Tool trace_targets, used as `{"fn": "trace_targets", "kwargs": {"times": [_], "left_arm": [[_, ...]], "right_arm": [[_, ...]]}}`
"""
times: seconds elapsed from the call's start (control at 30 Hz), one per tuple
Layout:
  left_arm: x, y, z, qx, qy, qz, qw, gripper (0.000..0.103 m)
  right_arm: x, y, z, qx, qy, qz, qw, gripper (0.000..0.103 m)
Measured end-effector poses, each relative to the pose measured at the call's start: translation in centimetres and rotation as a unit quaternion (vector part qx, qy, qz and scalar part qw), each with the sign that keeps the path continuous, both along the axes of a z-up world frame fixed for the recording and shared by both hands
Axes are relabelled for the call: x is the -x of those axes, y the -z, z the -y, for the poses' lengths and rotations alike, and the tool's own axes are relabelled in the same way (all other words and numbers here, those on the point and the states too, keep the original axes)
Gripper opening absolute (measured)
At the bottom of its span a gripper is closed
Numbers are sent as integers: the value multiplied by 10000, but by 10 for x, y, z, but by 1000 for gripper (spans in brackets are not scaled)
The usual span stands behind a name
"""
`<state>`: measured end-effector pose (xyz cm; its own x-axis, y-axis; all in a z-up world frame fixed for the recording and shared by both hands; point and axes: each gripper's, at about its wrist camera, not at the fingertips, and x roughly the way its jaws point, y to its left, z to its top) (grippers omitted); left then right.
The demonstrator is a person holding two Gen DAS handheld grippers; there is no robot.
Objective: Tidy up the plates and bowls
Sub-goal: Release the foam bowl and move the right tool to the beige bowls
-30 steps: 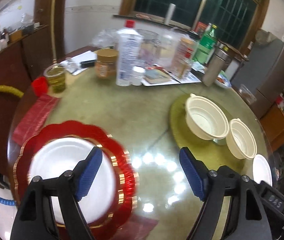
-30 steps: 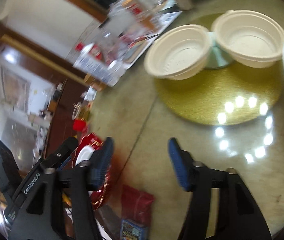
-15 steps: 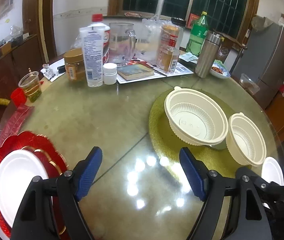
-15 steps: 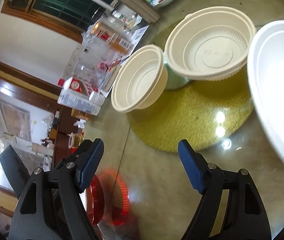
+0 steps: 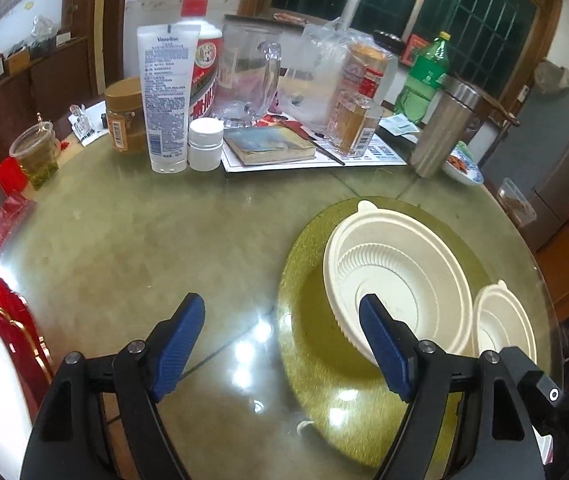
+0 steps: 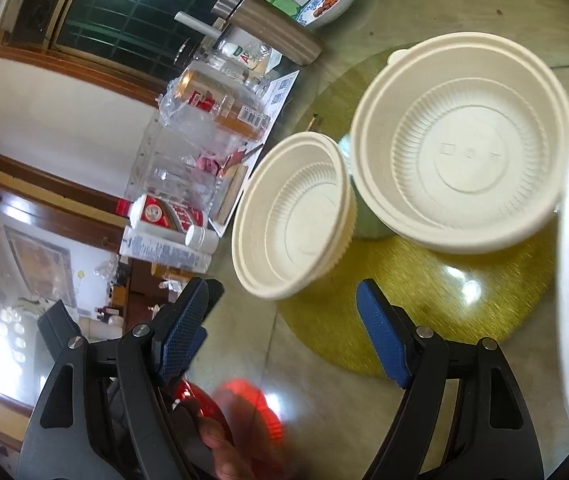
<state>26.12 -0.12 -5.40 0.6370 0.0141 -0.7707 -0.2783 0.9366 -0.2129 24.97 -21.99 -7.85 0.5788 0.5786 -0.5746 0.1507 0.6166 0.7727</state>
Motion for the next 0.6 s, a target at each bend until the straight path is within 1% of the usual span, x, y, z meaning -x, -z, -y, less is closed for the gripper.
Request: {"fn": "trace_targets", "kwargs": {"times": [0.17, 0.3, 0.4, 0.43, 0.47, 0.57, 0.6], "left_arm": [[-15, 7, 7, -98, -52, -75, 9999, 80], [-25, 16, 12, -207, 4, -225, 9995, 79], [-30, 20, 14, -294, 28, -276, 9992, 79], [-31, 21, 15, -306, 33, -290, 9991, 75], [-33, 22, 15, -332, 38, -315, 9989, 68], [-36, 28, 20, -384, 146, -438, 9982, 57], [-37, 30, 21, -416, 171, -444, 9980, 54]], "right_arm": [[-20, 6, -8, 139, 17, -130, 9998, 78], [-32, 11, -7, 219, 174, -221, 9994, 78], [-37, 13, -9, 441, 126, -237, 9987, 78], [-38, 15, -9, 489, 137, -255, 9984, 78], [-39, 16, -8, 504, 141, -266, 9983, 78], [-40, 17, -8, 633, 133, -255, 9976, 77], [-41, 16, -9, 749, 129, -216, 9969, 74]]}}
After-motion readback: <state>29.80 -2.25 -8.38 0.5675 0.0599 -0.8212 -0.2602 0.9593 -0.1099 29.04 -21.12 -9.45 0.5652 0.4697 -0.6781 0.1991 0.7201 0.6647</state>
